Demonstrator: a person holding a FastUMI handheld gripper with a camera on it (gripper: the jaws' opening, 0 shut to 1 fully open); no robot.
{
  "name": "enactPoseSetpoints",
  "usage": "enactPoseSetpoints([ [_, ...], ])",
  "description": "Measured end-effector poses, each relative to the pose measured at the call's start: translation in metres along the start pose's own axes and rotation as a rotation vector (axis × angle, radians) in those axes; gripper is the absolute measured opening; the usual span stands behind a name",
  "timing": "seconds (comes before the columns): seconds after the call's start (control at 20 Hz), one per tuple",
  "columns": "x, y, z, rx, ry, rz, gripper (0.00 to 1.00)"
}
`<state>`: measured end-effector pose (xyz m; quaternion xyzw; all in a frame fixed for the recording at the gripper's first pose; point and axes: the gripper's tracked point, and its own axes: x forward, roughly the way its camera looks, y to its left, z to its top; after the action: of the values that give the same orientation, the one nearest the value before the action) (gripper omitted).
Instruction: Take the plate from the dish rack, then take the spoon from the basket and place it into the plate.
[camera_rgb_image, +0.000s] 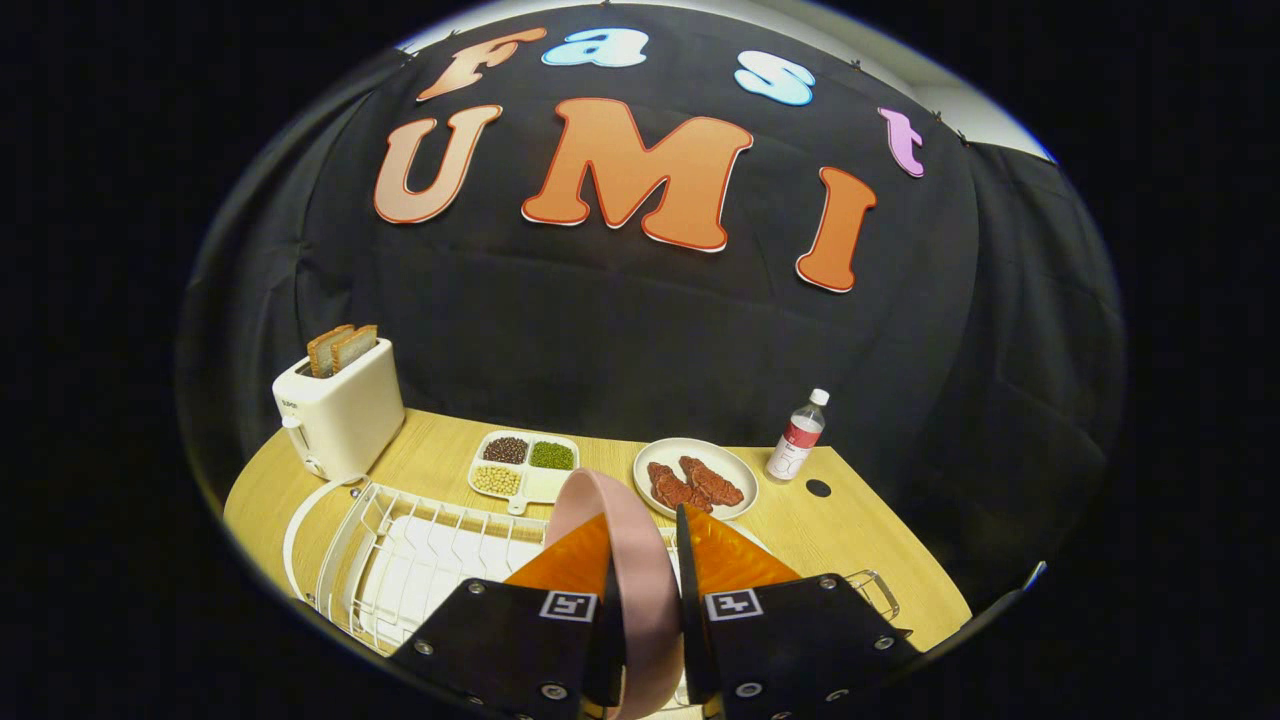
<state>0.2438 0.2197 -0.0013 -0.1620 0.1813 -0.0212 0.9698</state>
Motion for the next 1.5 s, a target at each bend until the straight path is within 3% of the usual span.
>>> enactPoseSetpoints([
  [0.05,-0.001,-0.007,0.001,-0.006,-0.007,-0.017,0.25],
  [0.2,-0.008,0.000,-0.001,0.045,0.019,0.036,0.19],
  [0.85,-0.071,-0.018,-0.004,0.126,-0.005,0.135,0.18],
  [1.5,-0.136,-0.027,-0.096,0.257,0.070,0.259,0.18],
])
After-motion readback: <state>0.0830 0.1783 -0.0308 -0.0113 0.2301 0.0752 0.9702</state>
